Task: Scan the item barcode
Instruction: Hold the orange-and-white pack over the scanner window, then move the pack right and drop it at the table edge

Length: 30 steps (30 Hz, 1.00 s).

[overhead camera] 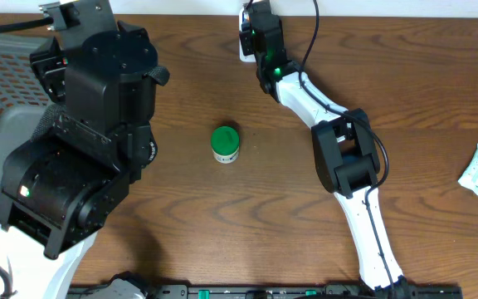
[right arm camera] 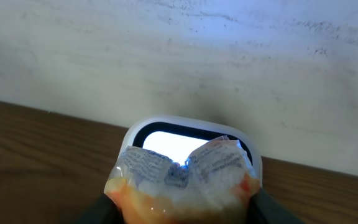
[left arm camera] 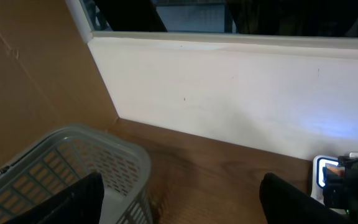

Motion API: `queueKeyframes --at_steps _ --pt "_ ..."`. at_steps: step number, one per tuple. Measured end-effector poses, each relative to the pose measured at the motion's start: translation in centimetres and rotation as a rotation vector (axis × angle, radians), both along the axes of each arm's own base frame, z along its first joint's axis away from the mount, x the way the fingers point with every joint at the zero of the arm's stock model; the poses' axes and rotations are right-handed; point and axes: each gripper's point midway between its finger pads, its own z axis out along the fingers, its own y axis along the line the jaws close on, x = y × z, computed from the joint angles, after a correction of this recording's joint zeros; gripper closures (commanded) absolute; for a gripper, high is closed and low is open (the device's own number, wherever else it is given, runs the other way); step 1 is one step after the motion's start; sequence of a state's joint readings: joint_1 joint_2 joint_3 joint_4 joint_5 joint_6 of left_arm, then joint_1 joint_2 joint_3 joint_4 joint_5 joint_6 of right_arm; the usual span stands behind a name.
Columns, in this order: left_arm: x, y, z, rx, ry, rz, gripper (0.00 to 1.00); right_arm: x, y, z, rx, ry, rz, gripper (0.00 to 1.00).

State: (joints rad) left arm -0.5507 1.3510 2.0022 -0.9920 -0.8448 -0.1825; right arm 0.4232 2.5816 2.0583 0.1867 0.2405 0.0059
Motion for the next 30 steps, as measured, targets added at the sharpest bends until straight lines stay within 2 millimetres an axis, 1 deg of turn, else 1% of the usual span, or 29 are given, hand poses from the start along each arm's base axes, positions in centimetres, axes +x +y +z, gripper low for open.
queueKeyframes --at_steps 2,4,7,8,10,11,12,14,15,17,18,19,20,21,22,23,25,27,29,30 --pt "0.0 0.0 0.0 0.0 0.0 0.0 0.2 -0.1 0.0 -0.3 -0.005 0.011 0.0 0.62" --pt "0.0 0.0 0.0 0.0 0.0 0.0 0.19 -0.2 -0.1 -0.5 -0.012 0.025 -0.001 0.64" --pt "0.0 0.0 0.0 0.0 0.0 0.0 0.2 -1.1 -0.5 -0.8 -0.043 0.094 -0.001 0.66" --pt "0.0 0.0 0.0 0.0 0.0 0.0 0.2 -1.7 -0.7 -1.0 -0.062 0.136 0.001 0.66" --pt "0.0 0.0 0.0 0.0 0.0 0.0 0.19 -2.9 -1.4 -0.1 -0.093 0.197 -0.002 0.66" --pt "0.0 0.0 0.0 0.0 -0.001 0.0 0.2 -4.2 -2.1 -0.1 -0.124 0.27 0.0 0.67" --pt "0.0 0.0 0.0 0.001 0.001 0.0 0.19 -5.4 -2.9 0.5 -0.145 0.316 -0.003 0.67" --pt "0.0 0.0 -0.1 0.002 0.004 0.0 0.2 -7.4 -4.7 3.3 -0.171 0.373 -0.017 0.68" --pt "0.0 0.0 -0.1 0.003 0.006 0.0 0.19 -8.4 -5.8 5.0 -0.181 0.393 -0.03 0.68" --pt "-0.1 0.1 -0.3 0.01 0.016 0.0 0.2 -10.4 -9.1 9.7 -0.192 0.399 -0.081 0.68" --pt "-0.1 0.1 -0.4 0.012 0.02 0.0 0.2 -11.4 -11.2 11.9 -0.202 0.401 -0.12 0.68" --pt "-0.1 0.1 -0.4 0.012 0.02 0.0 0.19 -12.5 -13.2 13.7 -0.211 0.405 -0.16 0.68" --pt "-0.1 0.1 -0.4 0.012 0.02 0.0 0.19 -13.5 -15.4 15.2 -0.221 0.412 -0.205 0.68" --pt "-0.1 0.1 -0.4 0.012 0.02 0.0 0.2 -14.6 -18.2 16.7 -0.232 0.419 -0.263 0.68" --pt "-0.1 0.1 -0.4 0.012 0.02 0.0 0.2 -15.4 -20.6 17.5 -0.24 0.432 -0.315 0.68" --pt "-0.1 0.1 -0.4 0.012 0.02 0.0 0.19 -16.4 -23.2 18.0 -0.252 0.458 -0.371 0.68" --pt "-0.1 0.1 -0.4 0.012 0.02 0.0 0.2 -18.2 -28.7 17.7 -0.271 0.529 -0.485 0.69" --pt "-0.1 0.1 -0.4 0.012 0.02 0.0 0.19 -19.5 -34.1 16.4 -0.267 0.602 -0.599 0.69" --pt "-0.1 0.1 -0.4 0.012 0.02 0.0 0.19 -20.5 -39.0 14.8 -0.244 0.663 -0.708 0.68" --pt "-0.1 0.1 -0.4 0.012 0.02 0.0 0.19 -21.0 -41.1 14.0 -0.229 0.686 -0.754 0.69"
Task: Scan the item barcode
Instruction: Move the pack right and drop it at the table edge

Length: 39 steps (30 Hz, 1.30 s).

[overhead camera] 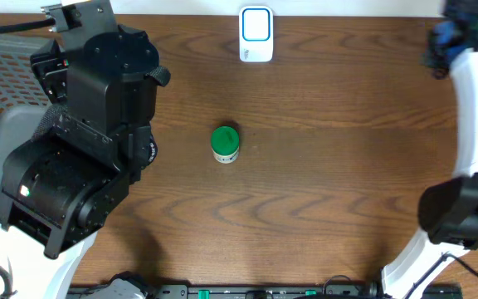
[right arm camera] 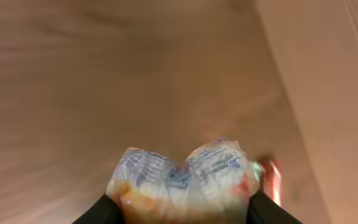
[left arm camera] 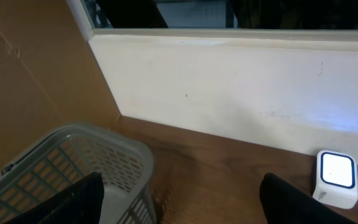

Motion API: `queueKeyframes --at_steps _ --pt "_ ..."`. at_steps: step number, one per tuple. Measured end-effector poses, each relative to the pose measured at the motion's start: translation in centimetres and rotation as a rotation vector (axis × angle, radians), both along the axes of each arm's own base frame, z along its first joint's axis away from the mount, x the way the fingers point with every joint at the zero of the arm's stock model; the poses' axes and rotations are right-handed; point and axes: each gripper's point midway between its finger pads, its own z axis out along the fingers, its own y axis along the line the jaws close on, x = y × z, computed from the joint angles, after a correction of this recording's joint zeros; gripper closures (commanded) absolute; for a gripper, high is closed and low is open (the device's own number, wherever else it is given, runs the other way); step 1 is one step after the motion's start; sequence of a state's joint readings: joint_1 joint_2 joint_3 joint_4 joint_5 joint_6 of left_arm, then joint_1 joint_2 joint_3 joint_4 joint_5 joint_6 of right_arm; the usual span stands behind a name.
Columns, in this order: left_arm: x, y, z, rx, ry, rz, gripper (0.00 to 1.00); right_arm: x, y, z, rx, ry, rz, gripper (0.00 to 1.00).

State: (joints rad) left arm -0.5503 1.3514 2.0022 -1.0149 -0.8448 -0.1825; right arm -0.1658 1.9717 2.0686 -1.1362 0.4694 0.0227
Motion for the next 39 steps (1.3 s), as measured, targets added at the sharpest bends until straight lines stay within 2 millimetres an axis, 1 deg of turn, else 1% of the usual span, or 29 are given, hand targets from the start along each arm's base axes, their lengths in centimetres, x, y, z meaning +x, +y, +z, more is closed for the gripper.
queueKeyframes --at_steps 1,2,4,5,10,12,15,17,18,19,21,22,23,24,26,29,30,32,34,35,36,37,39 --pt "0.0 0.0 0.0 0.0 0.0 0.0 0.2 -0.5 -1.9 -0.7 0.005 0.013 -0.044 0.68" --pt "0.0 0.0 0.0 0.0 0.0 0.0 0.2 -1.1 -4.4 -1.7 0.013 0.023 -0.102 0.68" --pt "0.0 0.0 0.0 0.0 0.0 0.0 0.19 -1.8 -7.7 -3.1 0.031 0.027 -0.175 0.67" --pt "0.0 0.0 0.0 0.0 0.0 0.0 0.2 -2.3 -9.8 -4.1 0.044 0.028 -0.218 0.67" --pt "0.0 0.0 0.0 0.0 0.0 0.0 0.2 -4.9 -16.9 -8.0 0.077 0.043 -0.367 0.66" --pt "0.0 0.0 0.0 0.0 0.0 0.0 0.2 -5.9 -19.1 -9.8 0.092 0.052 -0.411 0.66" --pt "0.0 0.0 0.0 0.0 0.0 0.0 0.2 -6.7 -21.2 -13.1 0.147 0.061 -0.448 0.65" --pt "0.0 0.0 0.0 0.0 0.0 0.0 0.2 -6.8 -21.9 -15.2 0.19 0.064 -0.454 0.6" --pt "0.0 0.0 0.0 0.0 0.0 0.0 0.2 -6.8 -22.2 -16.4 0.215 0.066 -0.458 0.55" --pt "0.0 0.0 0.0 0.0 0.0 0.0 0.2 -6.9 -22.4 -17.5 0.236 0.067 -0.465 0.47" --pt "0.0 0.0 0.0 0.0 0.0 0.0 0.2 -7.0 -22.7 -19.7 0.271 0.079 -0.473 0.23" --pt "0.0 0.0 0.0 0.0 0.0 0.0 0.2 -7.2 -22.7 -20.6 0.285 0.089 -0.475 0.05" --pt "0.0 0.0 0.0 0.0 0.0 0.0 0.19 -7.3 -22.7 -21.4 0.295 0.101 -0.471 0.01" --pt "0.0 0.0 0.0 0.0 0.0 0.0 0.2 -7.4 -22.6 -22.1 0.306 0.108 -0.469 0.01" --pt "0.0 0.0 0.0 0.0 0.0 0.0 0.2 -7.3 -22.5 -22.5 0.315 0.11 -0.459 0.01" --pt "0.0 0.0 0.0 0.0 0.0 0.0 0.19 -6.7 -22.3 -21.6 0.317 0.086 -0.446 0.01" --pt "0.0 0.0 0.0 0.0 0.0 0.0 0.19 -6.5 -22.2 -21.0 0.319 0.072 -0.439 0.01" --pt "0.0 0.0 0.0 0.0 0.0 0.0 0.2 -5.5 -21.6 -19.1 0.337 0.019 -0.409 0.01" --pt "0.0 0.0 0.0 0.0 0.0 0.0 0.19 -3.8 -20.4 -15.8 0.374 -0.073 -0.352 0.01" --pt "0.0 0.0 0.0 0.0 0.0 0.0 0.2 -2.9 -19.5 -13.7 0.398 -0.127 -0.32 0.01" --pt "0.0 0.0 0.0 0.0 0.0 0.0 0.19 -1.9 -18.2 -11.1 0.434 -0.196 -0.275 0.01" --pt "0.0 0.0 0.0 0.0 0.0 0.0 0.2 -1.2 -17.0 -9.1 0.462 -0.245 -0.238 0.01" --pt "0.0 0.0 0.0 0.0 0.0 0.0 0.2 0.8 -13.2 -3.9 0.558 -0.368 -0.111 0.01"
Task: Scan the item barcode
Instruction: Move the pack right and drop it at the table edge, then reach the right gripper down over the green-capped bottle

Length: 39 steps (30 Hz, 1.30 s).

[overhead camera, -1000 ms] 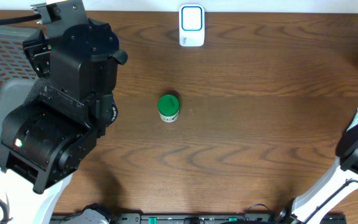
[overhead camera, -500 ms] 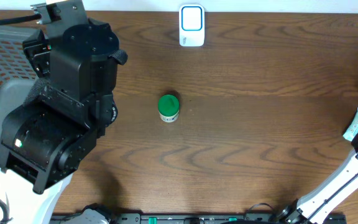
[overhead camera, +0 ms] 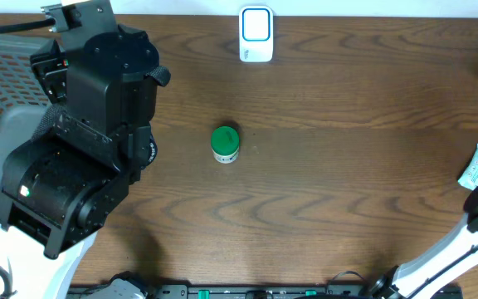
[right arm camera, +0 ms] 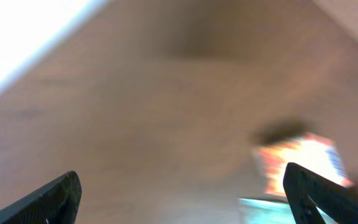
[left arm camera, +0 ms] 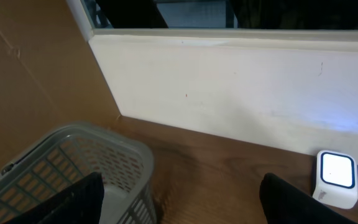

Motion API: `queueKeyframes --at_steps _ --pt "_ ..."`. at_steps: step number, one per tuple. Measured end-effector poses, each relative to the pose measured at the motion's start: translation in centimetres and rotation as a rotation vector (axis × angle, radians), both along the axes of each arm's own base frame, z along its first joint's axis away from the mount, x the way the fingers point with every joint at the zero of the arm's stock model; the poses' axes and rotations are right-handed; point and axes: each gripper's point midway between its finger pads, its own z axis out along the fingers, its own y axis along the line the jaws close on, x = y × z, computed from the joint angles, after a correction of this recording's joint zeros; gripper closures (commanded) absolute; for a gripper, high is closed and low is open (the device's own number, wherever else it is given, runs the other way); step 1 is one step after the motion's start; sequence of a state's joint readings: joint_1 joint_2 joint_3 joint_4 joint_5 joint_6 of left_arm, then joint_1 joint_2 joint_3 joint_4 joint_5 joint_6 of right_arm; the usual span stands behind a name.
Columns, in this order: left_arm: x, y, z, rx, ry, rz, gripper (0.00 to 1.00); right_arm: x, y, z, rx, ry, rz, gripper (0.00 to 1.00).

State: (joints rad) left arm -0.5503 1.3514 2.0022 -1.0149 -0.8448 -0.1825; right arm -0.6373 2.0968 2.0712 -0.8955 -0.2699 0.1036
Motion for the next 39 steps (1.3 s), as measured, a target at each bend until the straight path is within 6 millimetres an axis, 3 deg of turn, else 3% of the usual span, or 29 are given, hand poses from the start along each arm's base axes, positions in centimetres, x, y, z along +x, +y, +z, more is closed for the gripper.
queueKeyframes --at_steps 1,3,5,8,13,17,20,24,26,31,39 --pt "0.0 0.0 0.0 0.0 0.0 0.0 0.2 0.9 2.7 2.6 0.046 -0.075 0.075 0.01" --pt "0.0 0.0 0.0 0.0 0.0 0.0 0.2 2.1 8.1 5.8 0.131 -0.164 0.218 0.01" --pt "0.0 0.0 0.0 0.0 0.0 0.0 0.2 2.8 14.8 7.0 0.237 -0.174 0.365 0.01" --pt "0.0 0.0 0.0 0.0 0.0 0.0 0.2 2.9 24.1 4.8 0.326 -0.042 0.5 0.01" --pt "0.0 0.0 0.0 0.0 0.0 0.0 0.19 1.6 38.0 -0.2 0.23 0.209 0.618 0.01" --pt "0.0 0.0 0.0 0.0 0.0 0.0 0.2 0.4 47.3 -0.6 0.082 0.194 0.758 0.01" --pt "0.0 0.0 0.0 0.0 0.0 0.0 0.19 -1.5 52.7 -0.5 0.009 0.174 0.832 0.01" --pt "0.0 0.0 0.0 0.0 0.0 0.0 0.2 -5.3 56.8 -1.1 0.049 0.249 0.801 0.04" --pt "0.0 0.0 0.0 0.0 0.0 0.0 0.19 -6.8 57.7 -1.6 0.085 0.298 0.736 0.06" --pt "0.0 0.0 0.0 0.0 0.0 0.0 0.19 -8.1 59.1 -2.8 0.148 0.354 0.614 0.01" --pt "0.0 0.0 0.0 0.0 0.0 0.0 0.19 -10.8 60.4 -9.8 0.155 0.588 0.538 0.01"
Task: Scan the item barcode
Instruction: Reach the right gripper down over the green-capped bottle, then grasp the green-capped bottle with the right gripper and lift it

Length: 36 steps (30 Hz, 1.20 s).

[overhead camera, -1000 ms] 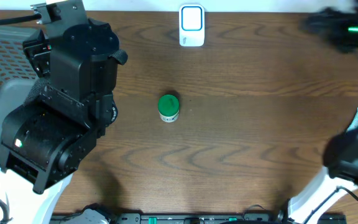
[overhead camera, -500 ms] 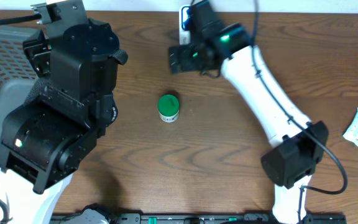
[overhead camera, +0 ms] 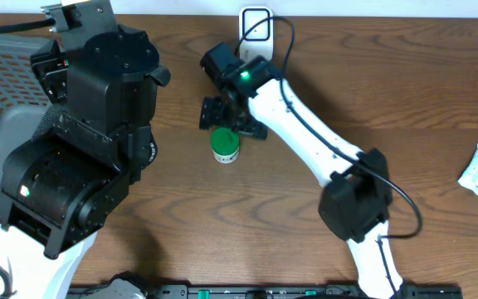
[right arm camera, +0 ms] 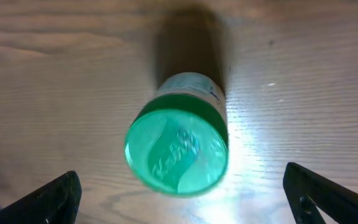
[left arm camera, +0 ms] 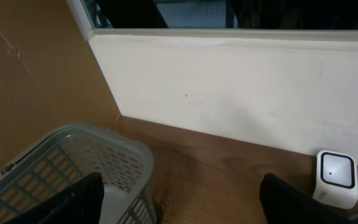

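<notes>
A small jar with a green lid [overhead camera: 225, 145] stands upright in the middle of the brown table [overhead camera: 372, 91]. My right gripper [overhead camera: 231, 122] hovers just above it, open, a finger on either side. In the right wrist view the green lid [right arm camera: 176, 144] sits between and ahead of the spread fingertips [right arm camera: 51, 198], untouched. The white barcode scanner [overhead camera: 256, 29] stands at the table's far edge, also in the left wrist view as the scanner [left arm camera: 335, 177]. My left gripper [left arm camera: 179, 202] is open and holds nothing, raised at the table's left.
A grey slotted basket [left arm camera: 73, 162] stands at the far left, under the bulky left arm [overhead camera: 81, 141]. A pale green packet and an orange packet lie at the right edge. A white wall [left arm camera: 229, 93] backs the table.
My right gripper, open then at the far right over the packets, now hangs open over the green-lidded jar in the middle. The left arm and the jar have not moved.
My right gripper first held an orange-and-white packet up to the scanner. Then it had the packet at the table's far right. Then it was open with the packet lying at the right edge. Now it stands open over the green jar.
</notes>
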Motion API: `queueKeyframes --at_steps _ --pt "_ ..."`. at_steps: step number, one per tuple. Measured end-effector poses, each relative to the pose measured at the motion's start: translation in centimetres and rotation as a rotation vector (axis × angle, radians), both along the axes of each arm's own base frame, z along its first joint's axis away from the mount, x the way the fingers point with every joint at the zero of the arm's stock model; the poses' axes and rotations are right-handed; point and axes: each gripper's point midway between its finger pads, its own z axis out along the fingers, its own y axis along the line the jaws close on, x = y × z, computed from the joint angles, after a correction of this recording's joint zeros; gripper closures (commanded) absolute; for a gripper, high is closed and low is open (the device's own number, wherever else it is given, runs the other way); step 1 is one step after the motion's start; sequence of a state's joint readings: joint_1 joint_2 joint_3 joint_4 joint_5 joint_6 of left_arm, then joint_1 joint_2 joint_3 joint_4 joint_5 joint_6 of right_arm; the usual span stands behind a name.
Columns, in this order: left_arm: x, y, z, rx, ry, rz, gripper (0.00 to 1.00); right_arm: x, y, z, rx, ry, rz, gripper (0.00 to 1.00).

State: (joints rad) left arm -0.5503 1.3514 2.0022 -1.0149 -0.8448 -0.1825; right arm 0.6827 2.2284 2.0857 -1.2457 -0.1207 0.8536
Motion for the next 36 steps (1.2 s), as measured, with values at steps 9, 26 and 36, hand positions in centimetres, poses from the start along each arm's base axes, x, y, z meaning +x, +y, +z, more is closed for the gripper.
queueKeyframes --at_steps 9,26,36 --pt "0.0 0.0 0.0 0.0 0.0 0.0 0.2 -0.9 0.8 -2.6 0.018 0.111 -0.071 0.01" --pt "0.0 0.0 0.0 0.0 0.0 0.0 0.2 -1.9 1.9 -8.6 0.002 0.265 -0.158 0.25" --pt "0.0 0.0 0.0 0.0 0.0 0.0 0.19 -2.0 1.3 -8.6 -0.032 0.255 -0.155 0.5"
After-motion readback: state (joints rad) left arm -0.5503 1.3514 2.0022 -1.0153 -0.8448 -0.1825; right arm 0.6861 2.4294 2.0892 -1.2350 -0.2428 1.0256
